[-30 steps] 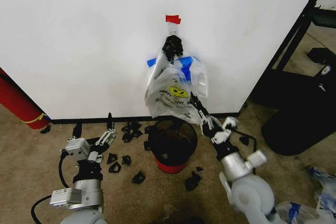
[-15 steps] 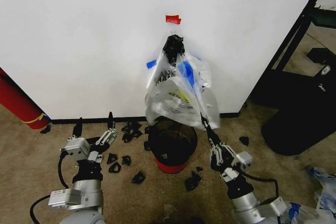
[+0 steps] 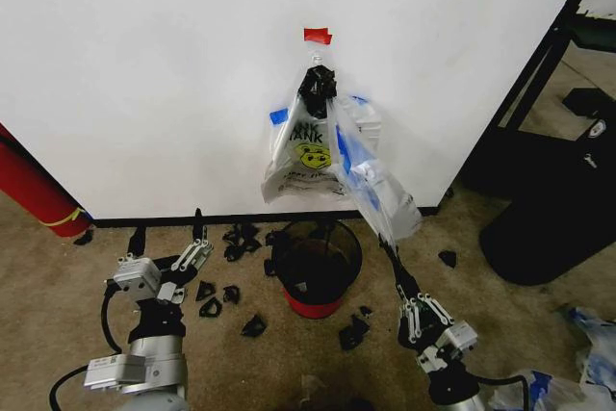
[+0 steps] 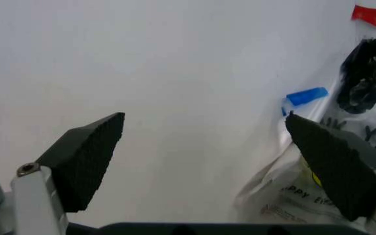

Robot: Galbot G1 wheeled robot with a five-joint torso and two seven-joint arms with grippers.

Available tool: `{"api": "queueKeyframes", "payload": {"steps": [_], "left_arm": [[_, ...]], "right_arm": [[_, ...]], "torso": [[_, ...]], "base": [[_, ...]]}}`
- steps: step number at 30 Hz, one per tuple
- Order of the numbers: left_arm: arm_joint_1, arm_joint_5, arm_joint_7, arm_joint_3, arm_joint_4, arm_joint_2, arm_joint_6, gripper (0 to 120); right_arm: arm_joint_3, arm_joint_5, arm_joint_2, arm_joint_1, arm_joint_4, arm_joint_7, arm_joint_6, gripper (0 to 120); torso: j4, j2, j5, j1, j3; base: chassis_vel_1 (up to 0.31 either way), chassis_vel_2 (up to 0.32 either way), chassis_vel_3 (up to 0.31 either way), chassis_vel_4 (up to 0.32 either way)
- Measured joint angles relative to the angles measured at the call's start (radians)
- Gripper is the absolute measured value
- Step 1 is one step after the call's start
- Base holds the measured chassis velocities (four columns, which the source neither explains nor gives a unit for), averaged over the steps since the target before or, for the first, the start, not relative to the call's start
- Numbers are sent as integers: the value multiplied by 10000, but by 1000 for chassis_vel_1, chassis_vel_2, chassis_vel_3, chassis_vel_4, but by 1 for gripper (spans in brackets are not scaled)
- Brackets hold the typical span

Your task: Pick up the garbage bag from the wall and place it over the trash bin.

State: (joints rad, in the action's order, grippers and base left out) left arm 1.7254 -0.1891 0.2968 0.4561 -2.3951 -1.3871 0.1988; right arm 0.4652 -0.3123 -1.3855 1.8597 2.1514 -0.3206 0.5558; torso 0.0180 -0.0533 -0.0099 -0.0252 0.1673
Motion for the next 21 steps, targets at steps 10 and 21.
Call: {"api": "queueKeyframes", "payload": {"steps": [10,21], "left_arm": [[-51,11,0,-21,220,6,1,98],[-79,36,0,-24,298,-51,-5,98]], "right_arm": [[297,-105,35,-136,-793,-537,614,0],[487,90,-142,102,-1634,-858,1841,0]], "torso": [[0,0,0,0,0],[1,0,0,0,0]], "base": [[0,0,0,0],[0,0,0,0]]}}
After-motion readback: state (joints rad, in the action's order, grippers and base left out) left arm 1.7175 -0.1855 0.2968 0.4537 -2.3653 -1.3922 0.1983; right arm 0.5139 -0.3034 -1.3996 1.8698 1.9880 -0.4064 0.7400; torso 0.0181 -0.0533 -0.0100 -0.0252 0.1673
